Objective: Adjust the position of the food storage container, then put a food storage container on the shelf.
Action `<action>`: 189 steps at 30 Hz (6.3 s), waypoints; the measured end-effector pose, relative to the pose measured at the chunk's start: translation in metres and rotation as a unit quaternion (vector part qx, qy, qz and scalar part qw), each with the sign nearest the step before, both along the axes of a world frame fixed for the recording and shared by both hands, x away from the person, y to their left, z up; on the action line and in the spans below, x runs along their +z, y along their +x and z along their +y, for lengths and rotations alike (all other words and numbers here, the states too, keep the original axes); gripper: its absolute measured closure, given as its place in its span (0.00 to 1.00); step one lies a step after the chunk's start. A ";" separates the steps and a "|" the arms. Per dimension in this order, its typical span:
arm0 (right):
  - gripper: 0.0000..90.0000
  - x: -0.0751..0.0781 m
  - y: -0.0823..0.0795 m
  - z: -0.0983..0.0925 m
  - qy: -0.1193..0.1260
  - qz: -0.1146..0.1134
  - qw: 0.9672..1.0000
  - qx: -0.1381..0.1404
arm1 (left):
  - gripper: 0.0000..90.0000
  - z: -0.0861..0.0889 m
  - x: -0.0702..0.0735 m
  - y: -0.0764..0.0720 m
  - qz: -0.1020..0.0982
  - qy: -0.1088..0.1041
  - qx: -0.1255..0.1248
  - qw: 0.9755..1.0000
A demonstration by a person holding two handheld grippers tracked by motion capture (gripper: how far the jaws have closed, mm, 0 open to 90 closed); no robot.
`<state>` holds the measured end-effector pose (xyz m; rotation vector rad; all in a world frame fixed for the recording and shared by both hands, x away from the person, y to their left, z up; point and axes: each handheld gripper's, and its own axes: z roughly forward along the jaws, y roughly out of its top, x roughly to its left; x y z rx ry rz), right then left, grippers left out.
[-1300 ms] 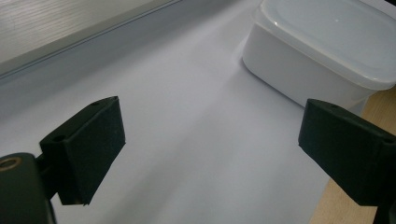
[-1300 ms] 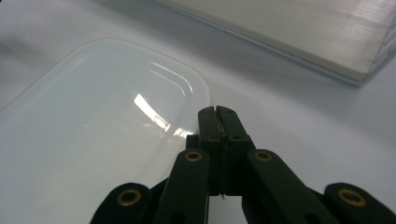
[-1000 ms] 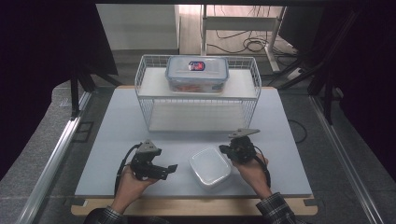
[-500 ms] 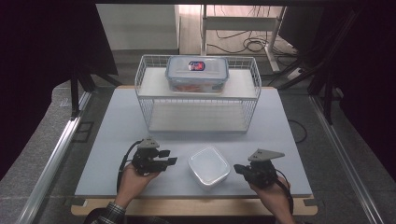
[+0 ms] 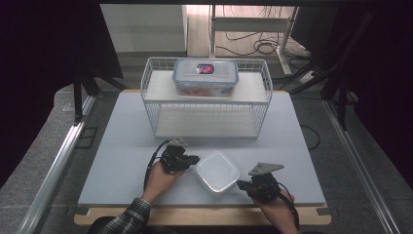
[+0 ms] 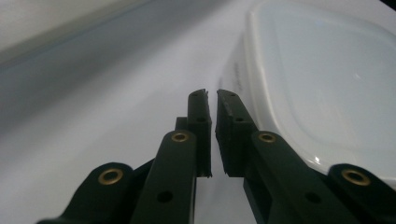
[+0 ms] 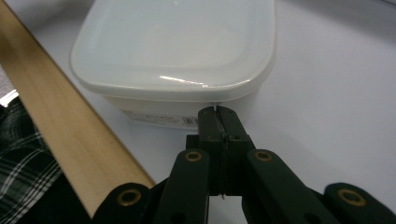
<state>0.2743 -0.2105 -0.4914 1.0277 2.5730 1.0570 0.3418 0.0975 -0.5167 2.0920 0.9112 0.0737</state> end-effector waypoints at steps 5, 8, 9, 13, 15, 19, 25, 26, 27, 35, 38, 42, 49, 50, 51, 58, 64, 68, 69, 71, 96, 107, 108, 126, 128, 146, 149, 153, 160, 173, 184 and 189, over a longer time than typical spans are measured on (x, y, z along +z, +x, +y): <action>0.99 0.001 0.017 0.000 -0.004 -0.002 1.000 -0.012 | 0.95 0.002 0.000 -0.004 0.011 0.001 0.005 1.000; 0.99 0.000 0.029 0.003 -0.003 -0.005 1.000 -0.017 | 0.95 0.004 0.001 -0.010 0.015 0.005 0.008 1.000; 0.99 0.000 0.034 0.003 -0.002 -0.005 1.000 -0.018 | 0.94 0.006 0.002 -0.014 0.015 0.013 0.008 1.000; 0.99 -0.003 0.050 0.007 0.008 -0.004 1.000 -0.016 | 0.93 0.013 0.005 -0.023 0.018 0.008 0.012 1.000; 0.99 -0.005 0.056 0.011 0.006 -0.006 1.000 -0.015 | 0.93 0.015 0.006 -0.026 0.017 0.012 0.014 1.000; 1.00 -0.006 0.066 0.020 0.004 -0.009 1.000 -0.014 | 0.93 0.018 0.007 -0.032 0.017 0.016 0.016 1.000; 0.99 -0.007 0.071 0.025 0.004 -0.021 1.000 -0.006 | 0.89 0.022 0.010 -0.037 0.012 0.024 0.017 1.000; 0.99 -0.007 0.071 0.024 0.004 -0.022 1.000 -0.007 | 0.85 0.024 0.011 -0.038 0.004 0.029 0.023 0.999; 0.98 -0.006 0.070 0.023 0.001 -0.026 1.000 -0.008 | 0.77 0.026 0.013 -0.038 -0.006 0.036 0.035 0.999; 0.68 0.000 0.060 0.004 0.002 -0.020 1.000 -0.006 | 0.31 0.045 0.012 -0.035 -0.028 0.060 0.078 0.995; 0.53 0.002 0.057 0.000 -0.004 -0.026 1.000 -0.010 | 0.21 0.049 0.012 -0.036 -0.034 0.050 0.077 0.995; 0.40 0.008 0.058 -0.007 0.006 -0.032 0.999 -0.016 | 0.07 0.051 0.014 -0.036 -0.035 0.019 0.072 0.997; 0.21 0.021 0.057 -0.011 0.051 -0.031 0.998 -0.007 | 0.04 0.048 0.017 -0.036 -0.045 -0.004 0.051 0.998; 0.19 0.021 0.056 -0.009 0.052 -0.032 0.998 -0.003 | 0.04 0.046 0.018 -0.036 -0.045 -0.004 0.048 0.998; 0.18 0.021 0.056 -0.008 0.051 -0.034 0.998 0.002 | 0.04 0.045 0.019 -0.036 -0.047 -0.006 0.043 0.998; 0.14 0.021 0.054 0.005 0.049 -0.029 0.998 0.014 | 0.04 0.035 0.025 -0.036 -0.054 -0.021 0.021 0.998; 0.03 0.023 0.057 0.012 0.071 0.007 0.997 0.022 | 0.06 0.028 0.034 -0.035 -0.039 -0.030 0.026 0.998; 0.11 0.022 0.058 0.019 0.063 0.007 0.998 0.023 | 0.13 0.018 0.035 -0.033 -0.038 -0.004 0.023 0.999; 0.14 0.022 0.058 0.021 0.060 0.008 0.998 0.022 | 0.16 0.016 0.035 -0.032 -0.036 -0.003 0.023 0.999; 0.19 0.021 0.059 0.024 0.053 0.007 0.998 0.022 | 0.20 0.011 0.034 -0.030 -0.037 -0.002 0.018 0.999; 0.65 0.013 0.062 0.017 0.107 0.114 0.988 -0.017 | 0.60 0.016 0.024 -0.033 0.068 -0.054 0.020 0.996; 0.87 0.022 0.049 0.014 0.124 0.064 0.988 -0.058 | 0.87 0.020 0.027 -0.037 0.041 -0.074 0.064 0.994; 0.87 0.022 0.048 0.015 0.119 0.054 0.990 -0.059 | 0.87 0.020 0.027 -0.037 0.042 -0.075 0.066 0.994; 0.87 0.043 0.045 0.022 0.127 -0.017 0.991 -0.048 | 0.88 0.025 0.050 -0.035 -0.004 -0.075 0.078 0.994; 0.87 0.049 0.045 0.022 0.131 -0.022 0.990 -0.047 | 0.88 0.026 0.056 -0.034 -0.011 -0.076 0.077 0.994; 0.87 0.106 0.059 0.028 0.148 -0.080 0.985 -0.035 | 0.88 0.032 0.119 -0.025 -0.078 -0.070 0.080 0.991; 0.87 0.115 0.061 0.029 0.150 -0.087 0.984 -0.033 | 0.88 0.034 0.128 -0.022 -0.085 -0.071 0.080 0.991; 0.87 0.128 0.065 0.031 0.156 -0.098 0.982 -0.032 | 0.88 0.035 0.141 -0.018 -0.093 -0.073 0.080 0.990; 0.87 0.157 0.071 0.034 0.167 -0.119 0.978 -0.031 | 0.88 0.039 0.173 -0.011 -0.112 -0.074 0.080 0.988; 0.88 0.211 0.084 0.043 0.179 -0.151 0.972 -0.026 | 0.87 0.048 0.220 0.004 -0.132 -0.079 0.084 0.985; 0.87 0.236 0.106 0.048 0.198 -0.151 0.968 -0.033 | 0.88 0.052 0.252 0.021 -0.142 -0.083 0.089 0.982; 0.87 0.243 0.118 0.049 0.201 -0.148 0.967 -0.042 | 0.88 0.053 0.263 0.031 -0.142 -0.084 0.088 0.982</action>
